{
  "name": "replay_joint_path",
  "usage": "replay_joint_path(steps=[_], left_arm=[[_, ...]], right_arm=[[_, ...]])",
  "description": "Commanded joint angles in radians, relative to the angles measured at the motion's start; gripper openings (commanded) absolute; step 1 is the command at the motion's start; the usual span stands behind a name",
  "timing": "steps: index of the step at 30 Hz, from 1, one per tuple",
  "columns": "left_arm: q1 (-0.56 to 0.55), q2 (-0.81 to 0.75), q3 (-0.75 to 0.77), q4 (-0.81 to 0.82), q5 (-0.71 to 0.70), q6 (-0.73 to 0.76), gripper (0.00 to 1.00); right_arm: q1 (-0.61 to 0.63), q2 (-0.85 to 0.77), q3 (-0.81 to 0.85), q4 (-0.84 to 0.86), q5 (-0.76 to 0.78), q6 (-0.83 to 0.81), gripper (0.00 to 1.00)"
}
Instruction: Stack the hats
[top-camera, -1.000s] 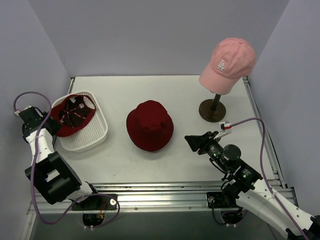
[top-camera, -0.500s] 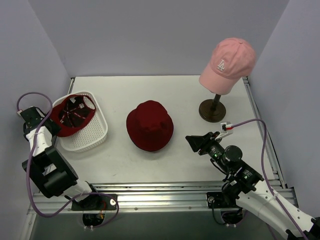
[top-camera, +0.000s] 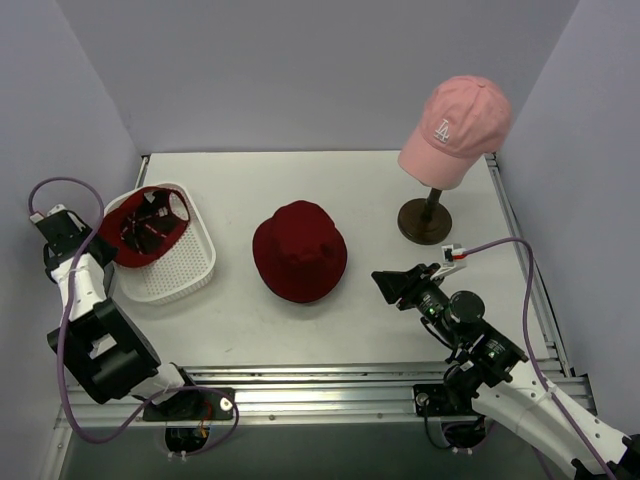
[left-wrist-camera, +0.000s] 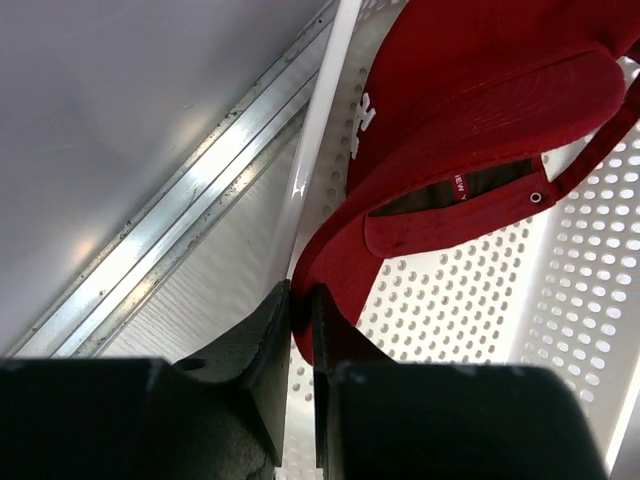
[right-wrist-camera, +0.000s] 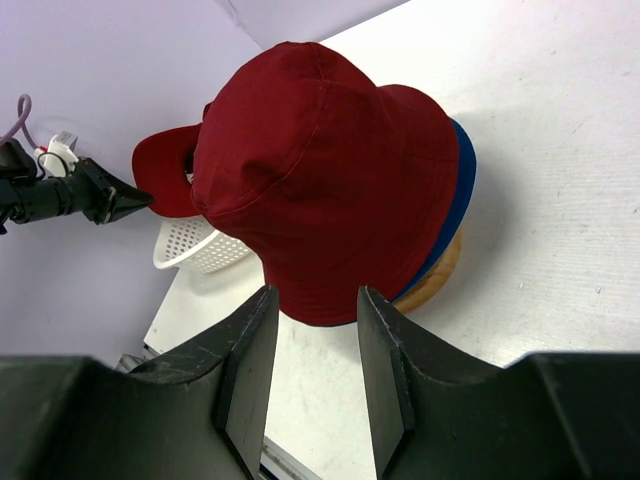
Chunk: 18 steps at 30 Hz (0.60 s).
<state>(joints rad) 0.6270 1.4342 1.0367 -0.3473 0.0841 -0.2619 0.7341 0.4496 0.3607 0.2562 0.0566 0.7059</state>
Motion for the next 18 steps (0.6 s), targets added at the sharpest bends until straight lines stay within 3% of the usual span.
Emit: replay_joint_path(steps=[1,7,18], left_arm=[[0.002,-0.053,0.060,0.027,-0.014,-0.010,0.02],[-0.039,-0.136,0.089,0.007,-0.024,-0.010,0.02],[-0.255,-0.276,0.247,-0.070,-0.073,0.038,0.02]], right_arm=[[0.005,0.003,0.040,0.015,0.026,-0.010,0.34],[0.005,0.004,0.056,0.005,0.032,-0.020,0.34],[0.005,-0.008,0.162,-0.116,0.055,-0.025,0.34]])
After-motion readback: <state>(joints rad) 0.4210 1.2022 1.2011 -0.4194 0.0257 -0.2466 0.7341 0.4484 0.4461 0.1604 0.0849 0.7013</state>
